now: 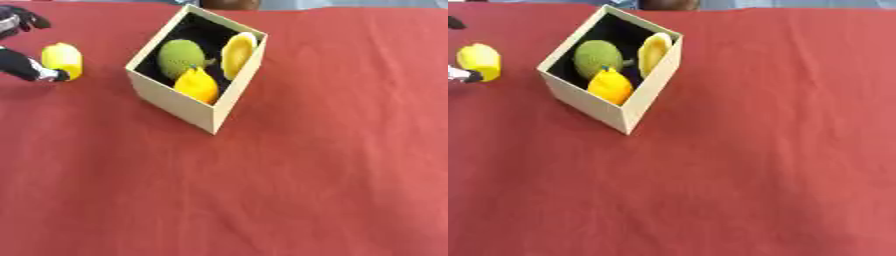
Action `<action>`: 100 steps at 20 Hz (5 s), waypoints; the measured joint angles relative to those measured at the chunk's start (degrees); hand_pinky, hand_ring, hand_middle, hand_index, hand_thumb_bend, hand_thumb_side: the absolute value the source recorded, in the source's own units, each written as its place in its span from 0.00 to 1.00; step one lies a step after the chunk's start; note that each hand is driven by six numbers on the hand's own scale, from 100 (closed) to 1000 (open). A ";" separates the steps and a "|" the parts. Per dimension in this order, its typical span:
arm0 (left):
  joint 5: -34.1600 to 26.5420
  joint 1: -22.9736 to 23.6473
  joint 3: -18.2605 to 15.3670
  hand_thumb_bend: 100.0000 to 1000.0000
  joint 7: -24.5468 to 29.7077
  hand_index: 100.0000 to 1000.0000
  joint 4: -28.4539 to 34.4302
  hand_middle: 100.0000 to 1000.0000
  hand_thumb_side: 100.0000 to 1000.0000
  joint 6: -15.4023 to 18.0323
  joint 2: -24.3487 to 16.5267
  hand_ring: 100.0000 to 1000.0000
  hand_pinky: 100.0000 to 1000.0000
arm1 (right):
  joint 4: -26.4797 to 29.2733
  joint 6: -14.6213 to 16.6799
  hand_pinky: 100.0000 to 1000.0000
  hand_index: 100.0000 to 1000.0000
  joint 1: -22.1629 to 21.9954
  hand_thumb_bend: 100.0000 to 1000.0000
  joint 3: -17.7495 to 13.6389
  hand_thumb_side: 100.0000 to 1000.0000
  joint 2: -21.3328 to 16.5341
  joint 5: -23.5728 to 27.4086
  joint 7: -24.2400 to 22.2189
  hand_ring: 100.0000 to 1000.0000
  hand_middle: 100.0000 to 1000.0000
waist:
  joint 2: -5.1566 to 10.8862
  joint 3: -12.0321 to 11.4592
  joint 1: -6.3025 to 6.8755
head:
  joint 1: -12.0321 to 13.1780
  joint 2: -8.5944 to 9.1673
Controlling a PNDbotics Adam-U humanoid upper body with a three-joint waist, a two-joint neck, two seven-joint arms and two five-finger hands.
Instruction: Pick up objects on the table and place them in the box.
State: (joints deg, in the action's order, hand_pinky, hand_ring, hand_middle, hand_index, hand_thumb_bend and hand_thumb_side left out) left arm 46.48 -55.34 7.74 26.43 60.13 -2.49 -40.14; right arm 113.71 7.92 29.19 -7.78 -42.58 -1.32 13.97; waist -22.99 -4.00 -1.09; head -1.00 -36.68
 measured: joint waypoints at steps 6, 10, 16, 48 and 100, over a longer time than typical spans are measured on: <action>4.24 -1.59 -1.29 0.56 -3.54 0.91 -6.10 0.85 0.31 -0.11 2.05 0.89 0.90 | 0.00 -0.06 0.83 0.74 -0.42 0.00 -0.03 0.63 0.54 0.00 0.07 0.82 0.71 | -0.42 0.27 -0.37 | 0.58 0.50; 6.68 -2.71 -2.36 0.56 -5.74 0.90 -9.24 0.85 0.30 0.20 3.08 0.89 0.90 | 0.00 -0.11 0.83 0.74 -0.44 0.00 -0.15 0.64 0.68 0.01 0.13 0.82 0.71 | -0.74 0.49 -0.64 | 0.97 0.78; 8.70 -3.94 -3.90 0.32 -8.96 0.87 -11.74 0.80 0.29 0.48 4.16 0.85 0.86 | 0.00 -0.05 0.84 0.75 -0.48 0.00 -0.31 0.65 1.02 0.07 0.06 0.82 0.70 | -1.26 0.92 -0.84 | 1.45 1.37; 7.51 -6.79 -3.71 0.60 -5.43 0.92 -6.41 0.86 0.37 -0.05 3.83 0.90 0.90 | 0.00 -1.72 0.84 0.74 -1.99 0.00 -0.68 0.67 1.49 0.06 0.33 0.82 0.69 | -1.18 1.66 -0.21 | 1.41 1.44; -9.48 -8.65 10.63 0.00 -3.35 0.72 22.46 0.62 0.18 3.62 8.66 0.64 0.70 | 0.00 -3.50 0.84 0.75 -1.56 0.00 -0.67 0.65 2.52 0.47 0.98 0.82 0.69 | -0.46 2.59 -0.13 | 1.30 0.26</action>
State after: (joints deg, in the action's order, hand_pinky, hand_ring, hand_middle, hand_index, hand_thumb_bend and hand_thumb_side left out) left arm 37.00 -64.00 18.37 23.08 82.59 1.13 -31.47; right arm 113.71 4.42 27.62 -8.45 -40.06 -0.85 14.96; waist -23.45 -1.41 -1.22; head 0.29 -36.41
